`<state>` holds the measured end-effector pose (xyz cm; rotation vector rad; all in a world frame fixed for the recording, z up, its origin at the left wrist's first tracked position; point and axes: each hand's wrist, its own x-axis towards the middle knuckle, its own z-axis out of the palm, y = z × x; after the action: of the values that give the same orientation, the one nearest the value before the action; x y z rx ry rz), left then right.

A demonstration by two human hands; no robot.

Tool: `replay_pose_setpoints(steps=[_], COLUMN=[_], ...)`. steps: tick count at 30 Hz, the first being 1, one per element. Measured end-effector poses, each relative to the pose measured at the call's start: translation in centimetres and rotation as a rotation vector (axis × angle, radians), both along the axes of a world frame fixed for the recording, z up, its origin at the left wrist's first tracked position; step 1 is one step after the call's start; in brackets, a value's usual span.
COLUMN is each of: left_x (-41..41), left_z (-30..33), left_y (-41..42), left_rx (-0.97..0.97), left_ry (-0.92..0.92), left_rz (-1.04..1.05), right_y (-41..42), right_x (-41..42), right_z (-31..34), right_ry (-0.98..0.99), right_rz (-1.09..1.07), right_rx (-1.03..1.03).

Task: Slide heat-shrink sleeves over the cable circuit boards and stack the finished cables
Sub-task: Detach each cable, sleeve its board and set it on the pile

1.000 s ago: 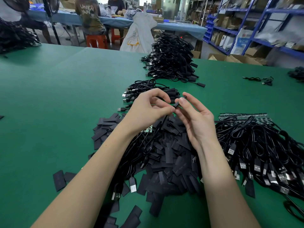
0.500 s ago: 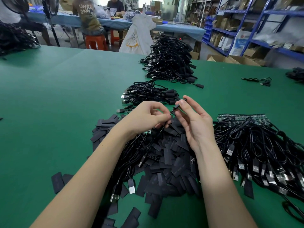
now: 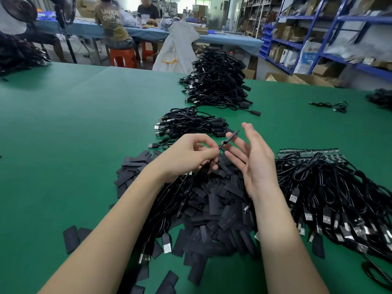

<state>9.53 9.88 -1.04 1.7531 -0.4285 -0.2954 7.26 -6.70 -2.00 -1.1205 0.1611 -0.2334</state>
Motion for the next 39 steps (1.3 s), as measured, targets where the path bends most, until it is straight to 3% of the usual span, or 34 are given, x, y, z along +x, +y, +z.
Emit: replay_pose_setpoints(steps=[3,7,14,17,21,25,28,33,39], left_x=[0.0,0.6,7.0,10.7,14.2,15.8,15.8,12.2,4.7], left_z=[-0.1,0.3,5.0,6.4,5.7,2.1,1.0,1.3,-1.2], left_y=[-0.7,-1.7,-3.1,-3.5,-3.3,-2.4,-1.9,-0.4,2.0], left_rx=[-0.057,0.027,0.686,0.885,1.019,1.133,1.048,0.718,0.598], left_ry=[0.03,-0.037,-0.571,-0.695,-0.757,-0.651,-0.654,-0.657,-0.537], left_rz=[0.063,0.141,0.26,0.266,0.213,0.202,0.276,0.355,0.319], right_y=[-0.4,-0.5,-0.7,-0.8,-0.8,-0.7,-0.6,-0.6,-0.4], right_x=[0.0,0.0,-0.1,-0.1,0.0,0.2,0.2,0.2,0.2], right_z=[0.1,0.1,0.0,-0.1,-0.2,-0.4,-0.3,-0.4,-0.2], right_ry=[0.019,0.038,0.052,0.052,0.056,0.062,0.067,0.086,0.112], right_rz=[-0.026,-0.041,-0.047,-0.045,-0.037,-0.027,-0.022,-0.022,-0.005], right_rx=[0.02,0.034,0.047,0.049,0.055,0.056,0.056,0.045,-0.017])
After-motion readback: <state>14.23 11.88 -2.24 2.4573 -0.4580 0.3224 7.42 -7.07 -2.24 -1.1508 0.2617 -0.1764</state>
